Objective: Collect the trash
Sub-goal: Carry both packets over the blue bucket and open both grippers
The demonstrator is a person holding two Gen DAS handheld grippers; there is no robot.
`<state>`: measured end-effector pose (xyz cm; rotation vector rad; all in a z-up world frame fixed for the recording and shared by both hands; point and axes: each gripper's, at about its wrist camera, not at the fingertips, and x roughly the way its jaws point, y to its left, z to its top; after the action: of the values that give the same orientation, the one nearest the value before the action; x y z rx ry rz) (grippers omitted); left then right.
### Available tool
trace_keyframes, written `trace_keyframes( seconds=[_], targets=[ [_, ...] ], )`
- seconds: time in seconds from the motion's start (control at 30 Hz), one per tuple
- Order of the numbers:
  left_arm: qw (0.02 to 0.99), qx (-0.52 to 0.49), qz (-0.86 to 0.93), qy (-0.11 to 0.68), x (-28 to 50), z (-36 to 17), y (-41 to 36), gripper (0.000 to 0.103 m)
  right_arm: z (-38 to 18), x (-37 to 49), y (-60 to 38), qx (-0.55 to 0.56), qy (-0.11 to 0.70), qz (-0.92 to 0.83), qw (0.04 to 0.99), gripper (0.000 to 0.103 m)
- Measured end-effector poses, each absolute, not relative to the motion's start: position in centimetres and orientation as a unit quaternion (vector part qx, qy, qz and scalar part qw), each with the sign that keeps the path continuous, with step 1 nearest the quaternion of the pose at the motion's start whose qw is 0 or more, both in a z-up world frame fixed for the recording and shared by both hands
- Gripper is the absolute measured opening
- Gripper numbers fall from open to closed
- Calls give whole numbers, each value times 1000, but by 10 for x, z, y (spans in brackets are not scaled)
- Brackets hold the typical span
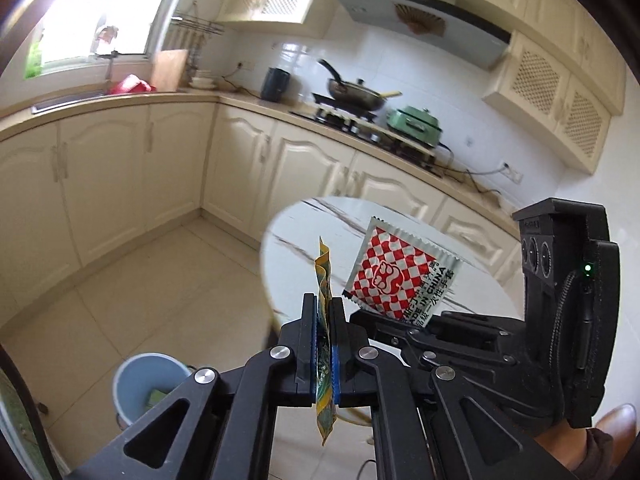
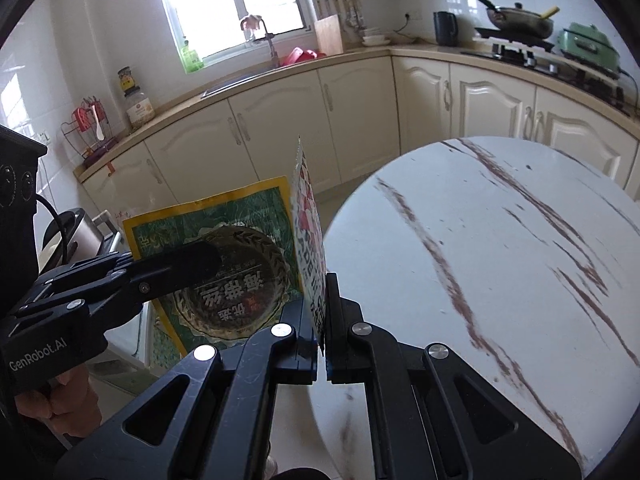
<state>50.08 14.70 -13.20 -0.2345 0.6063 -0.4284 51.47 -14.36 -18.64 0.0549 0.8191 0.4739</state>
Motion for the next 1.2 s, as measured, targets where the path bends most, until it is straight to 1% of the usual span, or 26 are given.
trace_keyframes(
  seconds=[0.17, 0.3, 0.4, 0.57, 0.7, 0.83, 0.93, 0.97, 1.0, 1.07, 1.13, 1.17, 1.2],
  targets=[
    [933, -112, -150, 309, 499, -151, 206, 1, -199, 536, -71, 15, 400, 275, 874, 4],
    [923, -118, -111, 348, 512, -188, 247, 1, -238, 565, -10, 7, 432, 299, 851, 4],
    [907, -131, -89, 390, 532, -232, 273, 1, -285, 590, 30, 0, 469, 306, 828, 4],
    [872, -144, -58, 464, 568, -314, 303, 1, -383, 630, 75, -6, 544, 301, 784, 4],
    [845, -173, -57, 503, 596, -375, 318, 1, -459, 660, 89, 10, 588, 287, 756, 4],
    [830, -183, -47, 525, 617, -423, 317, 1, -514, 678, 100, 9, 610, 277, 742, 5],
    [827, -184, -42, 530, 631, -446, 314, 2, -546, 683, 100, 10, 622, 267, 736, 10],
    [825, -183, -42, 532, 635, -452, 313, 2, -554, 687, 98, 13, 624, 261, 736, 19],
    [824, -182, -43, 535, 640, -458, 310, 2, -560, 687, 94, 13, 625, 251, 739, 32],
    [822, -179, -36, 539, 653, -468, 305, 2, -571, 690, 86, 18, 629, 238, 740, 49],
    [819, -186, -33, 541, 659, -478, 305, 2, -573, 691, 77, 13, 629, 226, 744, 50],
    [817, -190, -31, 544, 661, -481, 303, 3, -574, 689, 74, 11, 630, 220, 745, 53],
    [814, -193, -25, 548, 663, -485, 303, 4, -575, 687, 72, 10, 631, 216, 745, 59]
  ],
)
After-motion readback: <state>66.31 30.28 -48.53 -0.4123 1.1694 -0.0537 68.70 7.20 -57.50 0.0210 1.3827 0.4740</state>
